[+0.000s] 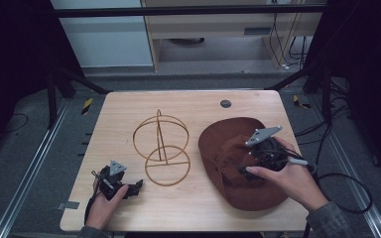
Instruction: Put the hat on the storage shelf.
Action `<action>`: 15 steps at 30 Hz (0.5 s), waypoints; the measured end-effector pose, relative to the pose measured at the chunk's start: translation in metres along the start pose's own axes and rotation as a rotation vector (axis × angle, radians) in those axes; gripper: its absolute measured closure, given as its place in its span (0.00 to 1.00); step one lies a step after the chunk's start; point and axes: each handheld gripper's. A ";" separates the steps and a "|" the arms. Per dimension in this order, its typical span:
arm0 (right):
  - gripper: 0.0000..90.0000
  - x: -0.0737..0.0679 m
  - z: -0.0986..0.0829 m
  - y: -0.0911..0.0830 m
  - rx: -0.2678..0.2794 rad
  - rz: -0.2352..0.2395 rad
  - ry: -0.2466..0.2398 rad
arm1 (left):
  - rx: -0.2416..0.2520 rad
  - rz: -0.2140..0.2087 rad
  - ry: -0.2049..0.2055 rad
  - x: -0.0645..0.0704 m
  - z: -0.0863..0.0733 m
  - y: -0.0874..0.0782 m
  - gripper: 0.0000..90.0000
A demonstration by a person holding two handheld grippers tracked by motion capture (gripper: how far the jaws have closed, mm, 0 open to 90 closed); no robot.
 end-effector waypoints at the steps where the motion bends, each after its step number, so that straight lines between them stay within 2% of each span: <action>1: 0.13 0.009 0.001 0.001 -0.023 0.005 0.009 | 0.000 -0.001 0.001 0.000 0.000 0.000 0.00; 6: 0.13 0.029 0.004 0.003 -0.055 0.008 0.026 | 0.002 -0.002 0.002 0.000 0.000 0.000 0.00; 7: 0.13 0.029 0.004 0.003 -0.055 0.008 0.026 | 0.002 -0.002 0.001 0.000 0.000 0.000 0.00; 8: 0.15 0.034 0.005 0.007 -0.089 0.019 0.007 | 0.002 -0.002 0.001 0.000 0.000 0.000 0.00; 11: 0.20 0.037 0.004 0.009 -0.100 0.022 -0.018 | 0.002 -0.002 0.001 0.000 0.000 0.000 0.00; 12: 0.25 0.040 0.004 0.010 -0.112 0.046 -0.031 | 0.003 -0.001 -0.001 0.000 0.000 0.001 0.00; 15: 0.26 0.041 0.006 0.012 -0.129 0.043 -0.041 | 0.003 0.001 0.000 -0.001 0.001 0.001 0.00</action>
Point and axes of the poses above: each handheld gripper's, and its own axes: y roughly forward along the jaws, z roughly out of its top, x roughly to its right
